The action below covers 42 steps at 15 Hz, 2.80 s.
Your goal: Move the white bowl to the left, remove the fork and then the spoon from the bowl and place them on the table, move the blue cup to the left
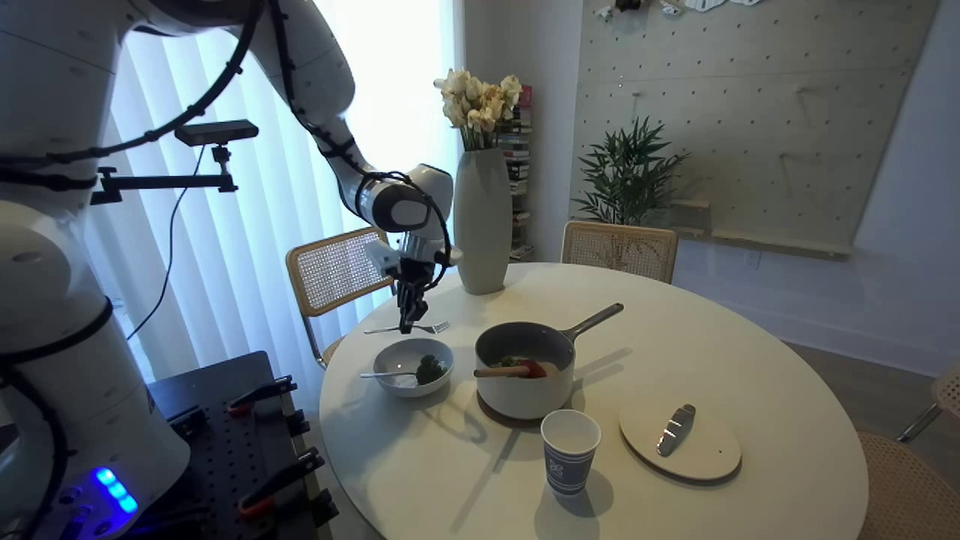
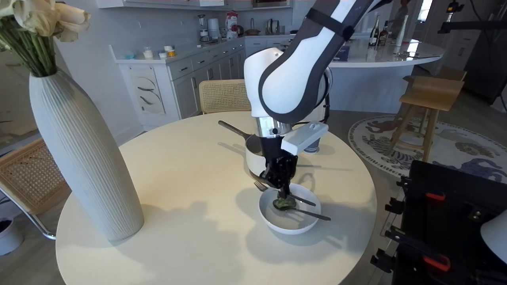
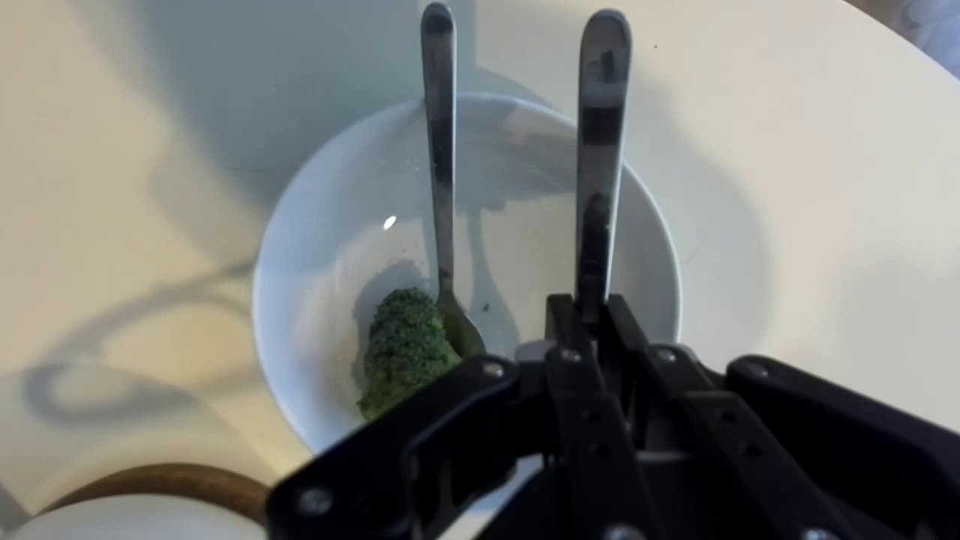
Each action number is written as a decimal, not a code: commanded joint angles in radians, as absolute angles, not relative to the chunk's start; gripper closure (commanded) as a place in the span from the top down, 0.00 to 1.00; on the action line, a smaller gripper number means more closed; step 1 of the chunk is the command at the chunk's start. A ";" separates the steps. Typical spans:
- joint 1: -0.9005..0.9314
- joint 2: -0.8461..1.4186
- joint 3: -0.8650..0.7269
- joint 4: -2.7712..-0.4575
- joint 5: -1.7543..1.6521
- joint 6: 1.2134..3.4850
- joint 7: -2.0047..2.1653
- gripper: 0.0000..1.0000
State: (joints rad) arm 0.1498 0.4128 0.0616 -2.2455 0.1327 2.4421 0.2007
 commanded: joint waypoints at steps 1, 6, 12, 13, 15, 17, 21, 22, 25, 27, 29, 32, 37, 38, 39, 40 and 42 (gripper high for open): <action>0.158 0.320 0.035 -2.308 0.095 2.410 0.279 0.03; 0.163 0.228 0.012 -2.408 0.037 2.410 0.368 0.03; 0.158 0.084 0.015 -2.612 -0.013 2.451 0.493 0.03; 0.156 0.064 0.015 -2.644 -0.027 2.461 0.519 0.03; 0.145 0.028 0.018 -2.697 -0.050 2.480 0.548 0.03; 0.125 0.001 0.013 -2.736 -0.076 2.512 0.559 0.03; 0.063 -0.003 -0.017 -2.761 -0.141 2.595 0.530 0.03; 0.047 0.006 -0.026 -2.756 -0.152 2.609 0.521 0.03; 0.009 0.056 -0.053 -2.724 -0.174 2.647 0.487 0.03; -0.003 0.091 -0.064 -2.706 -0.175 2.684 0.473 0.03; 0.001 0.133 -0.071 -2.689 -0.185 2.728 0.479 0.03; 0.019 0.209 -0.083 -2.650 -0.172 2.771 0.470 0.03; 0.059 0.337 -0.125 -2.585 -0.161 2.817 0.471 0.03; 0.069 0.359 -0.134 -2.574 -0.154 2.822 0.468 0.03; 0.079 0.381 -0.143 -2.564 -0.150 2.829 0.466 0.03; 0.090 0.400 -0.152 -2.557 -0.146 2.837 0.467 0.03; 0.112 0.433 -0.168 -2.546 -0.137 2.851 0.467 0.03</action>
